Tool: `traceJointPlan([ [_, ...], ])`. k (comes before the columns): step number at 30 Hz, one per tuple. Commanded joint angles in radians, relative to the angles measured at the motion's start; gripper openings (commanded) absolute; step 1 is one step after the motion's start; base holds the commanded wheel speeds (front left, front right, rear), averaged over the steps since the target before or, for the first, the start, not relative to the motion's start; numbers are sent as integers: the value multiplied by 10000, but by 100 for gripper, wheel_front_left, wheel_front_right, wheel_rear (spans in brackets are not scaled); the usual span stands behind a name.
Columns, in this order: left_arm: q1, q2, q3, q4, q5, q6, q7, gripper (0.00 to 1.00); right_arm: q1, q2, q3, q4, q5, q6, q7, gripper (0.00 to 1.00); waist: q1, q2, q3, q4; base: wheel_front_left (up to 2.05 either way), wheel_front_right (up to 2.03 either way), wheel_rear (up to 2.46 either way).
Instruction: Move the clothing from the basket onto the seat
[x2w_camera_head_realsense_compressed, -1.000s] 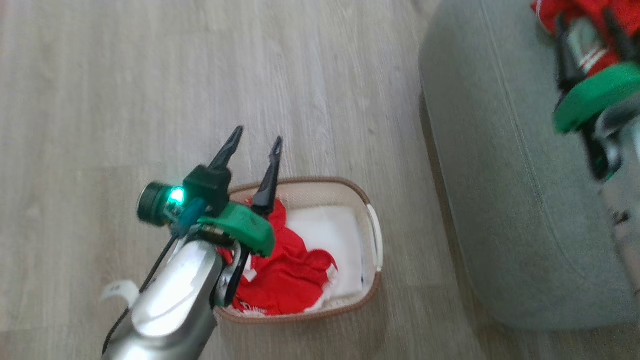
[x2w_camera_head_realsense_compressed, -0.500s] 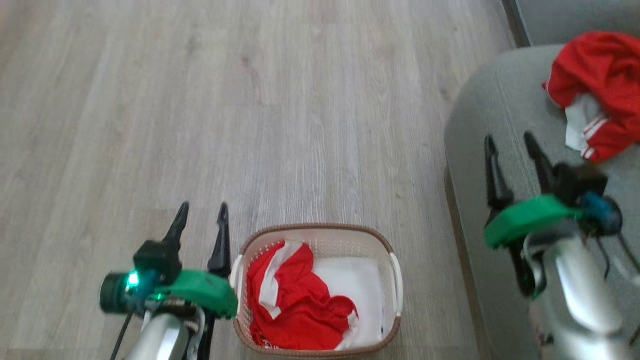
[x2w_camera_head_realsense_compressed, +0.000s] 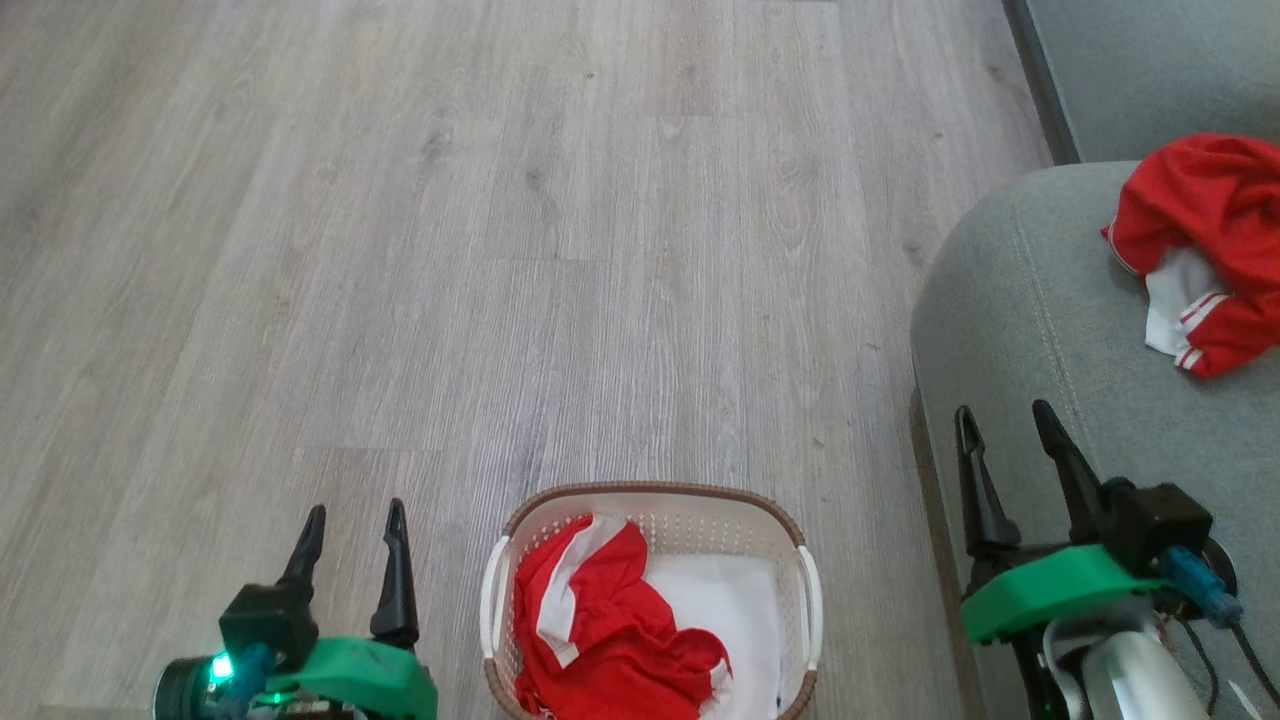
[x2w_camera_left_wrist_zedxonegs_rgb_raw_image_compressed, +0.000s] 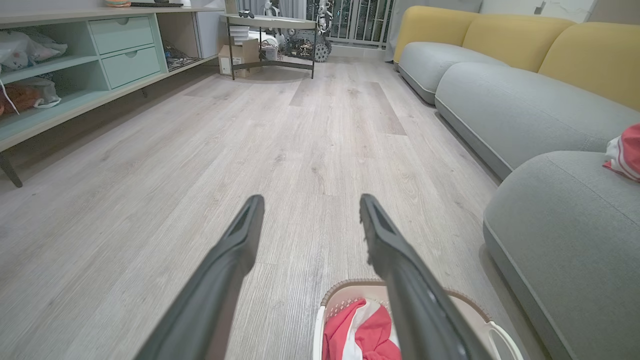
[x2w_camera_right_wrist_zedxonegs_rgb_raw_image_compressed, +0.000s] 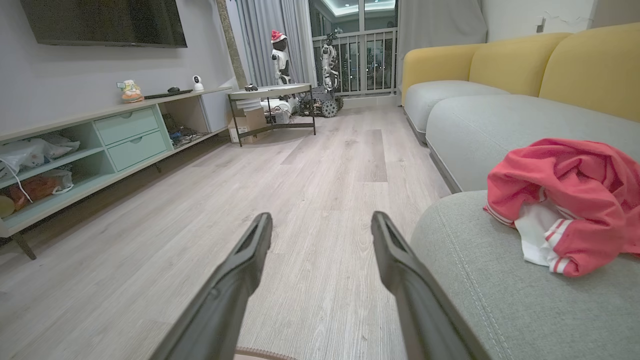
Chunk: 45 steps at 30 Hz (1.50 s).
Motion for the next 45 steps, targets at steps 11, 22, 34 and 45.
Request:
traceJointPlan([
  [11,-258,-144,719,-166,415,-331,-97,100,182,8,280,-691,50,71,-93,100,1,0,-50,-3,0,0,0],
  [22,-279,-311,914,-36,623,-573,-97,100,163,8,269,-659,86,71,-93,100,1,0,-37,-14,0,0,0],
  [34,-307,-429,1039,49,798,-732,-97,100,141,8,258,-601,104,71,-93,100,1,0,17,-12,0,0,0],
  [45,-1116,-556,524,943,1142,-1118,-97,100,-5,8,-56,-940,-16,71,-93,100,1,0,563,-36,0,0,0],
])
